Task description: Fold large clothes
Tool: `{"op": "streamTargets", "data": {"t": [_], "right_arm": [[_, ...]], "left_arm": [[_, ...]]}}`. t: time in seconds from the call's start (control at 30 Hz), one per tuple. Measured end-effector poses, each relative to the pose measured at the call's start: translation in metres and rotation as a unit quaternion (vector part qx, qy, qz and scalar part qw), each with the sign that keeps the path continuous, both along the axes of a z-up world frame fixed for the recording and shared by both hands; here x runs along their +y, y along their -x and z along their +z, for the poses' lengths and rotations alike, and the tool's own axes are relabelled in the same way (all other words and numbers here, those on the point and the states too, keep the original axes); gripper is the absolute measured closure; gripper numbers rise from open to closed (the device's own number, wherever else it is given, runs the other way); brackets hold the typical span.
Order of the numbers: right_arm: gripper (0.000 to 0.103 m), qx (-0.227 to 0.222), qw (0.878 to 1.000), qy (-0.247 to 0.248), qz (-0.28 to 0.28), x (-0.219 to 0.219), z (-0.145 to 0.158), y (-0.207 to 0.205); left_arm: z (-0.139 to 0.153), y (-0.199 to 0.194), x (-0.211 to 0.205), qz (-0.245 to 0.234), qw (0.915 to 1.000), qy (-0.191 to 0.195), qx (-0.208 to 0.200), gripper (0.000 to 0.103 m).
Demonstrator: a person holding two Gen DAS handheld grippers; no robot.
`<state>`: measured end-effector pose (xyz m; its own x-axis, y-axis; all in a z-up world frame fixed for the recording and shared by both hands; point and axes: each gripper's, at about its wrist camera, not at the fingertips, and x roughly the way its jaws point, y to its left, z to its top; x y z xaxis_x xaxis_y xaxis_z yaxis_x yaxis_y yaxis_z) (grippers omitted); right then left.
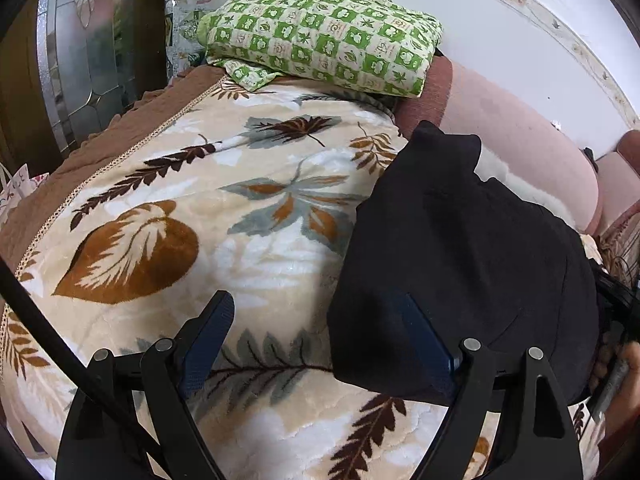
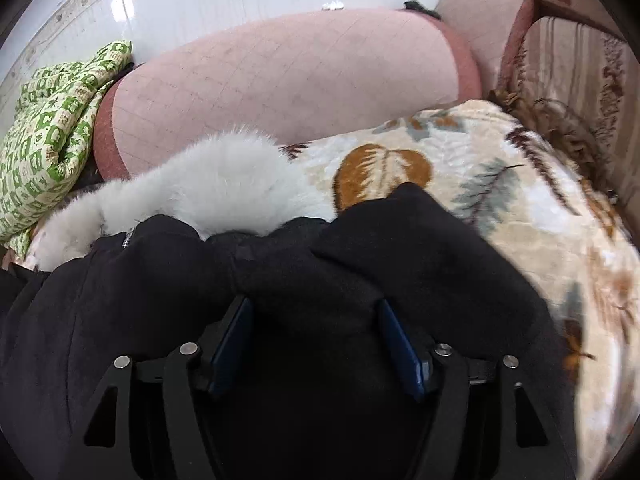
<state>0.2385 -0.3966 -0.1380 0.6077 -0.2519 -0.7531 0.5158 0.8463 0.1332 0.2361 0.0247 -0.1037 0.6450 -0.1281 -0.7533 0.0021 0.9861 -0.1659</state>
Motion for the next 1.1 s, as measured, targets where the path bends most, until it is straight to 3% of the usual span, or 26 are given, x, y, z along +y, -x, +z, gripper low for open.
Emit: {"op": "streamTargets", "data": {"t": [0.17, 0.37, 0.47, 0.57, 0.77, 0.93, 1.1], "right_arm": [[0.024, -0.051, 0.998, 0.002, 0.036, 0.015, 0.029, 0.072], [0.022, -0.063, 0.997, 0.031, 0.039, 0.032, 0.017, 0.143], [0.022, -0.078, 0.994, 0.066, 0.047, 0.049, 0.012, 0.146], [0.022, -0.086, 0.992, 0.066, 0.060, 0.061, 0.004, 0.130], [0.012, -0.054, 0.990, 0.114, 0.068, 0.076, -0.009, 0.097], [0.011, -0.069, 0.990, 0.091, 0.079, 0.065, -0.003, 0.109], [0.011, -0.102, 0.991, 0.063, 0.051, 0.044, 0.014, 0.139]], "left_arm": [[-0.001, -0.001, 0.009, 0.017, 0.9998, 0.011, 0.005, 0.018], [-0.005, -0.001, 0.005, 0.032, 0.9994, -0.003, 0.013, 0.018], [-0.007, 0.003, -0.004, 0.029, 0.9995, -0.002, 0.013, 0.018], [-0.007, 0.008, -0.019, 0.018, 0.9998, -0.003, 0.004, 0.018], [-0.017, 0.006, -0.060, -0.011, 0.9959, -0.089, 0.001, 0.018], [-0.012, 0.009, -0.064, -0.014, 0.9936, -0.112, -0.002, 0.018], [0.001, 0.020, -0.050, -0.020, 0.9953, -0.094, -0.015, 0.018]]}}
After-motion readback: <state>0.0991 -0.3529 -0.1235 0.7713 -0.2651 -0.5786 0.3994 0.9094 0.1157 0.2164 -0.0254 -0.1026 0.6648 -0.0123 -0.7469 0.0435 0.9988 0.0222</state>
